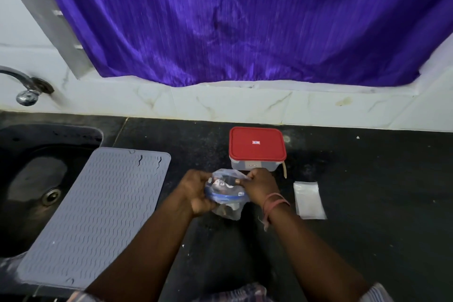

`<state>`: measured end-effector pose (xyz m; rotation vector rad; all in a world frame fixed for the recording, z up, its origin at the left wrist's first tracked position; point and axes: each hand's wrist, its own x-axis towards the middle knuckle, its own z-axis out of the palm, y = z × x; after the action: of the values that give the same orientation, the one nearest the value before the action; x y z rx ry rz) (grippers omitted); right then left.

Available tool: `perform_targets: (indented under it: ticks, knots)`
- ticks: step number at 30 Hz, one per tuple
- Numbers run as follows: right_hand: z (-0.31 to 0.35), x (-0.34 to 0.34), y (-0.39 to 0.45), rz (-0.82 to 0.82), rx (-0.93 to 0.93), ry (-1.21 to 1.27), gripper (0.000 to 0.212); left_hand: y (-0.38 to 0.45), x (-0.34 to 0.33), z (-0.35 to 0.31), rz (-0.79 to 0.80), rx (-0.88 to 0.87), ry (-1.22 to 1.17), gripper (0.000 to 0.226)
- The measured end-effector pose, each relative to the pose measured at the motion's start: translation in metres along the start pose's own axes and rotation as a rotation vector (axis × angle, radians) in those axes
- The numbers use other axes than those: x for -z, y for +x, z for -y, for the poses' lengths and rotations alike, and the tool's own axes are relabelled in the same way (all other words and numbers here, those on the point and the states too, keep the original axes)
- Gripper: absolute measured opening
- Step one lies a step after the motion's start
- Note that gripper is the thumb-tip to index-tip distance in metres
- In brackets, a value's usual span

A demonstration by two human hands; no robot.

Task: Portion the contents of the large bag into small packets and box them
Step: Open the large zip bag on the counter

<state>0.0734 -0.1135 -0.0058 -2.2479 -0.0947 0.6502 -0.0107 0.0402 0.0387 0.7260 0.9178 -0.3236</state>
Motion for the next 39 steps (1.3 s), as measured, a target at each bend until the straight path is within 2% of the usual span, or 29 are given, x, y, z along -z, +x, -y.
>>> perform_targets:
  ticks: [1,3,5,7,10,12,14,15,17,19,20,23,25,27,29,32,34,36,37,39]
  knots:
    - [-0.002,0.002,0.0,0.065,-0.11,0.201,0.024,0.003,0.006,-0.001,-0.014,0.031,-0.057,0.037]
    - [-0.006,0.009,-0.001,0.3,-0.362,0.629,0.014,0.005,0.016,0.003,-0.014,0.068,-0.148,0.037]
    - [-0.01,0.014,-0.002,0.433,-0.534,0.925,0.01,0.008,0.024,0.008,-0.01,0.066,-0.214,0.037]
    - [-0.013,0.016,0.001,0.447,-0.62,1.101,0.008,0.011,0.029,0.014,0.02,0.034,-0.168,0.038]
    - [-0.016,0.014,0.004,0.425,-0.677,1.263,0.018,0.014,0.03,0.024,0.119,-0.033,0.146,0.043]
    - [-0.016,0.011,0.002,0.374,-0.661,1.281,0.029,0.018,0.032,0.031,0.008,-0.082,0.467,0.047]
    - [-0.015,0.004,0.001,0.327,-0.593,1.299,0.038,0.024,0.031,0.036,-0.126,-0.156,0.577,0.034]
    - [-0.014,-0.003,0.002,0.305,-0.55,1.261,0.036,0.029,0.03,0.036,-0.156,-0.199,0.606,0.03]
    - [-0.014,-0.016,0.004,0.178,-0.384,0.951,0.024,0.034,0.025,0.033,-0.228,-0.263,0.686,0.033]
    - [-0.014,-0.025,0.007,0.033,-0.183,0.553,0.026,0.035,0.02,0.029,-0.257,-0.278,0.544,0.03]
    - [-0.016,-0.026,0.007,0.001,-0.105,0.448,0.031,0.029,0.016,0.026,-0.24,-0.278,0.368,0.025]
    - [-0.024,-0.025,0.0,0.075,0.08,0.345,0.033,0.021,0.011,0.015,-0.165,-0.109,-0.152,0.015]
    - [-0.03,-0.025,0.0,0.126,0.177,0.287,0.031,0.021,0.009,0.013,-0.195,-0.065,-0.343,0.027]
    - [-0.028,-0.027,-0.003,0.16,0.233,0.297,0.036,0.021,0.009,0.015,-0.183,-0.073,-0.418,0.039]
    - [-0.023,-0.029,-0.008,0.115,0.244,0.279,0.05,0.024,0.01,0.017,-0.143,-0.071,-0.435,0.051]
    - [-0.027,-0.036,-0.01,-0.029,0.175,0.195,0.065,0.027,0.014,0.012,-0.073,-0.108,-0.457,0.051]
    - [-0.031,-0.042,-0.011,-0.01,0.041,0.196,0.056,0.027,0.015,0.011,-0.013,-0.143,-0.381,0.049]
    - [-0.026,-0.045,-0.013,0.06,-0.125,0.415,0.035,0.024,0.013,0.017,0.015,-0.212,-0.157,0.031]
    - [-0.022,-0.045,-0.014,0.088,-0.213,0.555,0.024,0.024,0.014,0.022,-0.003,-0.262,-0.031,0.025]
    - [-0.017,-0.037,-0.007,0.112,-0.362,0.771,0.007,0.026,0.016,0.033,-0.146,-0.349,0.24,0.022]
